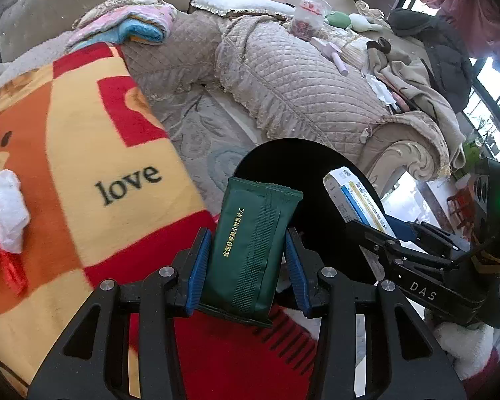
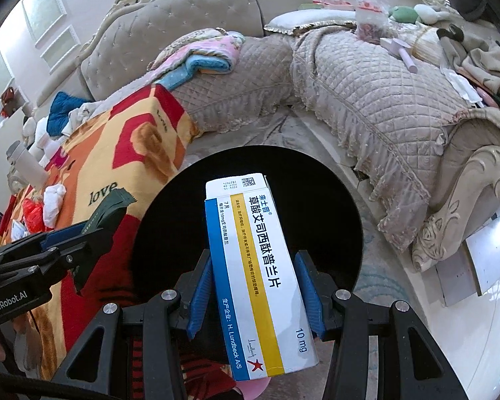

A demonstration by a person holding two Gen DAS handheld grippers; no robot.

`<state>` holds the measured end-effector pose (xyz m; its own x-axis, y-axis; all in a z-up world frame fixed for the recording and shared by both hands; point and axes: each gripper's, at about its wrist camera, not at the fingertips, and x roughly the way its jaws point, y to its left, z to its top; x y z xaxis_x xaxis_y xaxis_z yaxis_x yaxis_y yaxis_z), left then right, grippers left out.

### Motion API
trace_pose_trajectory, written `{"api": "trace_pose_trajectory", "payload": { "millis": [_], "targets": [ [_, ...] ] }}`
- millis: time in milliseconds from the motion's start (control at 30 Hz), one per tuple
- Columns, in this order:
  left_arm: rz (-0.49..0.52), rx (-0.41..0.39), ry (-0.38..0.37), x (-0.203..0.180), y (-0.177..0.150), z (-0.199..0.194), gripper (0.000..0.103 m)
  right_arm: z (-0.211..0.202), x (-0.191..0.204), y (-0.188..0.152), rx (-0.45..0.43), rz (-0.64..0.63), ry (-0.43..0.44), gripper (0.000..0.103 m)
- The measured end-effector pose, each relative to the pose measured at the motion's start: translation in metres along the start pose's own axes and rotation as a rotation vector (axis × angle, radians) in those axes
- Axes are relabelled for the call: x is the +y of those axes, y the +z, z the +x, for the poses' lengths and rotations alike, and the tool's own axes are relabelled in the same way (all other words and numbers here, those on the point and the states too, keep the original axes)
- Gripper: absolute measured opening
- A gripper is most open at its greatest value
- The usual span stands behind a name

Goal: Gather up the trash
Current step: 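Carry the green pouch and medicine box to the black bin, then open both tools over the bin, releasing pouch and box, then move both empty tools back over the remaining trash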

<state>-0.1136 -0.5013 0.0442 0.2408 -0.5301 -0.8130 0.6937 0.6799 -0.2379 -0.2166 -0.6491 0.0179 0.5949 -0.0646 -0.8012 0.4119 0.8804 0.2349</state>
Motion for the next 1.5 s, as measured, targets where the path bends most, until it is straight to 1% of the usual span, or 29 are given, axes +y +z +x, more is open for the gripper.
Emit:
{"api": "trace_pose_trajectory", "payload": {
  "millis": [267,300,367,500,567,867,1100,1300,1500],
  "targets": [
    [-0.019,-0.001,-0.053,-0.003,0.004,0.009,0.042,0.003,-0.009,0.004,-0.003,0.035,-0.007,0.048],
    [-0.021,-0.004,-0.059,-0.004,0.005,0.009,0.042,0.002,-0.011,0.004,-0.004,0.044,-0.005,0.049],
    [-0.028,-0.006,-0.079,-0.004,0.005,0.008,0.043,0.001,-0.013,0.005,-0.008,0.058,-0.011,0.062],
    [-0.04,0.003,-0.091,0.0,0.004,0.006,0.047,-0.002,-0.015,0.004,-0.008,0.074,-0.008,0.063],
    [-0.044,0.004,-0.089,0.0,0.004,0.005,0.048,-0.002,-0.013,0.003,-0.004,0.069,-0.007,0.063],
    [-0.042,-0.02,-0.045,0.007,-0.003,-0.013,0.048,-0.001,0.002,-0.003,0.017,0.052,0.009,0.063],
    [-0.051,-0.036,0.017,0.023,-0.014,-0.03,0.048,-0.007,0.025,-0.001,0.011,0.014,0.026,0.064],
    [-0.105,-0.052,0.07,0.053,-0.025,-0.05,0.048,-0.006,0.061,-0.005,0.022,-0.038,0.066,0.066],
    [-0.182,-0.065,0.125,0.097,-0.042,-0.074,0.048,0.004,0.104,-0.012,0.055,-0.111,0.114,0.067]
  ]
}}
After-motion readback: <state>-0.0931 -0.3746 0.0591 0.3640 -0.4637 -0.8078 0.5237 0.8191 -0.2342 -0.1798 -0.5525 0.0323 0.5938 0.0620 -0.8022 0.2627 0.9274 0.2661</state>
